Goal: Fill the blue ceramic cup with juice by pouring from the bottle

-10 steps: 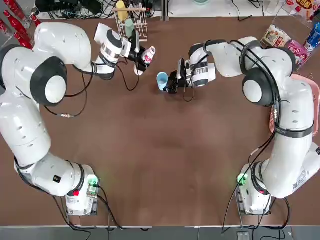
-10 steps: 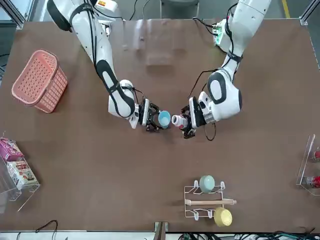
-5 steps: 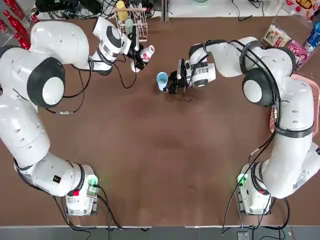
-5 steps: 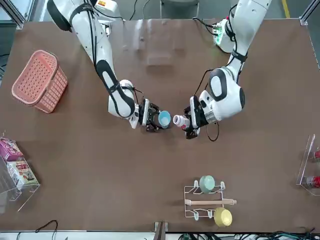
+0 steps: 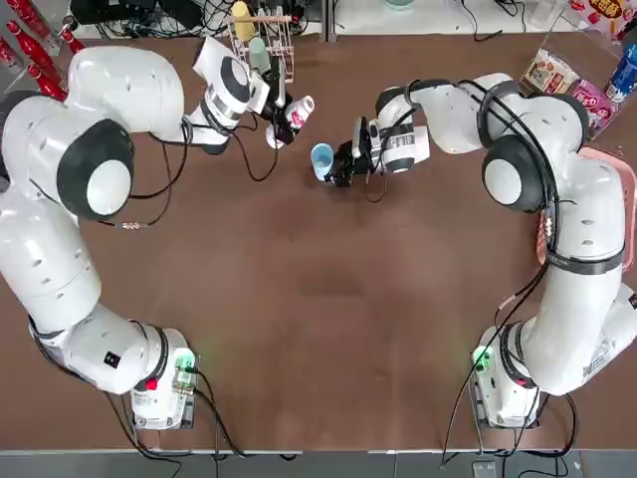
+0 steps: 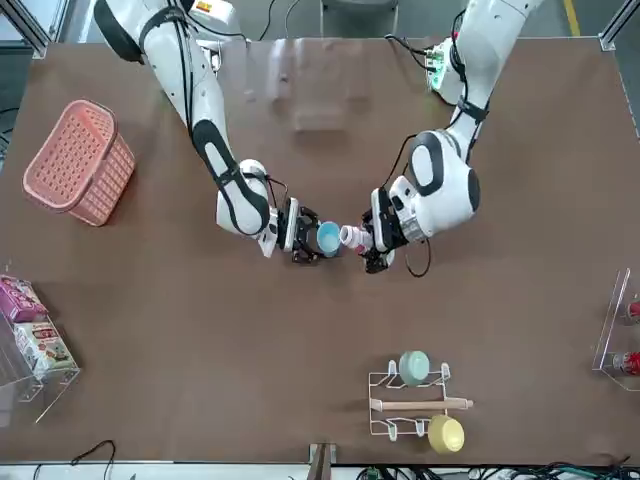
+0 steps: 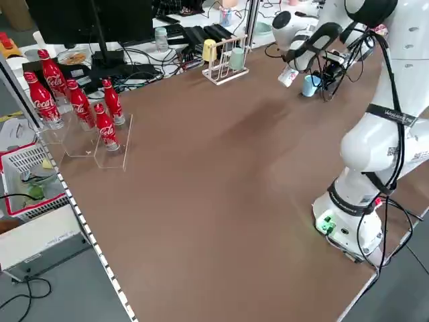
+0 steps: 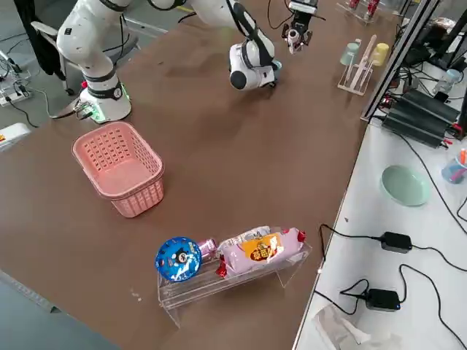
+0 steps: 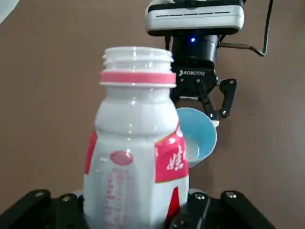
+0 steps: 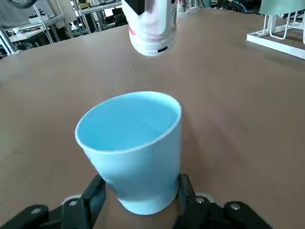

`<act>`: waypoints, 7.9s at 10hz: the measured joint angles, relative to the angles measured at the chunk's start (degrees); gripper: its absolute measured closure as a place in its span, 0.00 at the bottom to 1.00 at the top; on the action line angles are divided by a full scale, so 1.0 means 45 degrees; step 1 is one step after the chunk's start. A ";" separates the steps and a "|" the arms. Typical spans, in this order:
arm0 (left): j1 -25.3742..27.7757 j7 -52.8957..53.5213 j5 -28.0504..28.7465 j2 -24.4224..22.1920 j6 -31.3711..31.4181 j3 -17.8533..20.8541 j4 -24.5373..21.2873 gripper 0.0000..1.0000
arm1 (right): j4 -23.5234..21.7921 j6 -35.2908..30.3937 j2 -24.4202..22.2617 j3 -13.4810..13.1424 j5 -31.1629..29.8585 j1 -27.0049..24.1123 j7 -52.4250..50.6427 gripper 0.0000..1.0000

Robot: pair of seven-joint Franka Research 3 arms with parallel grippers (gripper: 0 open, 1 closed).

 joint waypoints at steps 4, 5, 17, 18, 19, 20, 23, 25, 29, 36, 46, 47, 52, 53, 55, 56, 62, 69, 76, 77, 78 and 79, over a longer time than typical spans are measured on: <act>0.0001 -0.0054 0.1230 0.0000 0.0040 0.0237 -0.0040 0.63 | -0.0008 -0.0024 0.0000 -0.0001 0.0015 -0.0013 0.0000 0.32; -0.0014 -0.0056 0.1348 0.0000 0.0040 0.0240 -0.0054 0.63 | -0.0011 -0.0024 0.0000 -0.0011 0.0017 -0.0035 0.0000 0.32; -0.3090 -0.0780 0.1751 0.0069 0.0220 0.2777 -0.0218 0.63 | -0.0133 -0.0035 0.0000 -0.0030 0.0016 -0.0219 -0.0006 0.35; -0.3498 -0.0877 0.1834 0.0119 0.0235 0.3195 -0.0219 0.63 | -0.0134 -0.0037 0.0000 -0.0030 0.0016 -0.0220 -0.0006 0.35; -0.3763 -0.0963 0.1868 0.0166 0.0269 0.3445 -0.0218 0.63 | -0.0135 -0.0039 0.0000 -0.0031 0.0016 -0.0220 -0.0006 0.35; -0.3864 -0.0987 0.1880 0.0200 0.0293 0.3517 -0.0217 0.63 | -0.0136 -0.0045 0.0000 -0.0029 0.0016 -0.0220 -0.0007 0.35; -0.4159 -0.1015 0.2093 0.0311 0.0330 0.3736 -0.0213 0.63 | -0.0136 -0.0080 0.0000 -0.0027 0.0016 -0.0220 -0.0007 0.35; -0.4753 -0.1127 0.2435 0.0348 0.0337 0.4427 -0.0191 0.63 | -0.0137 -0.0146 0.0000 -0.0030 0.0017 -0.0222 -0.0007 0.35; -0.5023 -0.2396 0.4106 0.0375 0.0333 0.4641 0.0044 0.63 | -0.0138 -0.0193 0.0000 -0.0029 0.0016 -0.0223 -0.0007 0.35; -0.5246 -0.3462 0.5246 0.0409 0.0322 0.4645 0.0154 0.63 | -0.0139 -0.0247 0.0000 -0.0028 0.0016 -0.0223 -0.0008 0.35; -0.5590 -0.4364 0.6730 0.0510 0.0167 0.4847 0.0436 0.64 | -0.0145 -0.0261 0.0000 -0.0031 0.0017 -0.0246 -0.0008 0.35; -0.5594 -0.4454 0.6758 0.0550 0.0157 0.4847 0.0463 0.64 | -0.0157 -0.0261 0.0000 -0.0031 0.0017 -0.0248 -0.0008 0.35; -0.5652 -0.5717 0.8109 0.0704 0.0023 0.4847 0.0859 0.64 | -0.0250 -0.0341 0.0000 -0.0031 0.0017 -0.0267 -0.0008 0.36; -0.5727 -0.5773 0.8133 0.0780 0.0022 0.4846 0.0870 0.64 | -0.0253 -0.0347 0.0000 -0.0031 0.0017 -0.0268 -0.0008 0.36; -0.5811 -0.6073 0.8496 0.0916 0.0022 0.4846 0.0937 0.64 | -0.0255 -0.0350 0.0000 -0.0031 0.0017 -0.0269 -0.0008 0.37; -0.5812 -0.6274 0.8700 0.0943 0.0022 0.4850 0.0974 0.64 | -0.0258 -0.0351 0.0000 -0.0031 0.0017 -0.0270 -0.0008 0.37; -0.5943 -0.6423 0.9024 0.1022 0.0022 0.4864 0.1060 0.64 | -0.0278 -0.0417 0.0000 0.0075 0.0017 -0.0287 -0.0009 0.38; -0.6212 -0.6474 0.9783 0.1052 -0.0179 0.5325 0.1061 0.64 | -0.0281 -0.0431 0.0000 0.0083 0.0017 -0.0301 -0.0009 0.38; -0.7107 -0.6474 0.9795 0.1239 -0.0385 0.6235 0.1061 0.64 | -0.0285 -0.0475 0.0000 0.0088 0.0017 -0.0350 -0.0009 0.38; -0.7249 -0.6474 0.9795 0.1252 -0.0464 0.6373 0.1061 0.64 | -0.0285 -0.0483 0.0000 0.0103 0.0017 -0.0356 -0.0009 0.38; -0.7411 -0.6474 0.9796 0.1265 -0.0534 0.6536 0.1061 0.64 | -0.0286 -0.0487 0.0000 0.0134 0.0017 -0.0365 -0.0009 0.38; -0.7620 -0.6474 0.9796 0.1285 -0.0681 0.6771 0.1065 0.64 | -0.0287 -0.0487 0.0000 0.0155 0.0017 -0.0377 -0.0009 0.38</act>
